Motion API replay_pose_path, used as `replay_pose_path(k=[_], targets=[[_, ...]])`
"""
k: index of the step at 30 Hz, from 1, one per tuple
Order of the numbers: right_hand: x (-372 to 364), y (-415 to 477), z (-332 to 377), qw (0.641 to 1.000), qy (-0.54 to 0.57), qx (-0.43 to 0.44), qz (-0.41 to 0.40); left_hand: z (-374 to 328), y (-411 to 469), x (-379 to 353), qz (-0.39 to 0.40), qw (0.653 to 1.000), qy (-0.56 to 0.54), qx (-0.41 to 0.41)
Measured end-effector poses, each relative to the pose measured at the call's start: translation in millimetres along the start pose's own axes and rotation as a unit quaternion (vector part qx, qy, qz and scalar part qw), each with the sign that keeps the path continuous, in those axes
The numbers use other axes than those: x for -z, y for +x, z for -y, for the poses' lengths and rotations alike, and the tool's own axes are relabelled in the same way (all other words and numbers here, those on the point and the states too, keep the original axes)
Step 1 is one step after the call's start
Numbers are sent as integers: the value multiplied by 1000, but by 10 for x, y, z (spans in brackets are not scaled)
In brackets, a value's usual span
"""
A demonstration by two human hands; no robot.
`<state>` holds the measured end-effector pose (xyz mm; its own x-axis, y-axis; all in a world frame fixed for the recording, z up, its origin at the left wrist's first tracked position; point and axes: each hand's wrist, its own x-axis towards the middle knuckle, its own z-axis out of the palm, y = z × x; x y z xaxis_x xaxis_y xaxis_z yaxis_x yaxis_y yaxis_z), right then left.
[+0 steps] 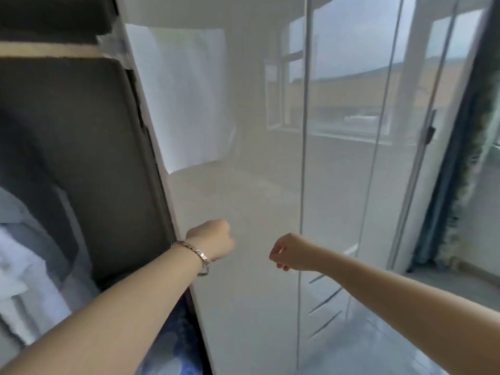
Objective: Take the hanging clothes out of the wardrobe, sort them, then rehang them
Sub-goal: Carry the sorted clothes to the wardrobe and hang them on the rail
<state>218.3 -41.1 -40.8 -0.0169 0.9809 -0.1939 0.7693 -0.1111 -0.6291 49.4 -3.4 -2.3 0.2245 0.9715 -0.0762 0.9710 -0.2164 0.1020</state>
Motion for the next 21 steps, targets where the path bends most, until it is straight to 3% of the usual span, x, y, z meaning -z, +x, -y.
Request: replay_pose_path(k=[4,11,14,19,21], targets=[[259,-882,-1508,986,-56,-145,-60,-1318,-175,-606,42,993,8,-113],[585,-2883,-3533,922,-66,-377,-55,-3602,-947,-1670,115,944,20,-308],[546,-3668,-4170,876,-23,-475,-76,-4424,-1337,-2104,147,907,40,-393],[383,-4694,-4976,810,74,-569,-121,-5595,-1834,-2699,172,833,101,-516],[288,-4986,-5288,763,103,-620,-148,-5995,-1944,-2906,182,805,113,-554]])
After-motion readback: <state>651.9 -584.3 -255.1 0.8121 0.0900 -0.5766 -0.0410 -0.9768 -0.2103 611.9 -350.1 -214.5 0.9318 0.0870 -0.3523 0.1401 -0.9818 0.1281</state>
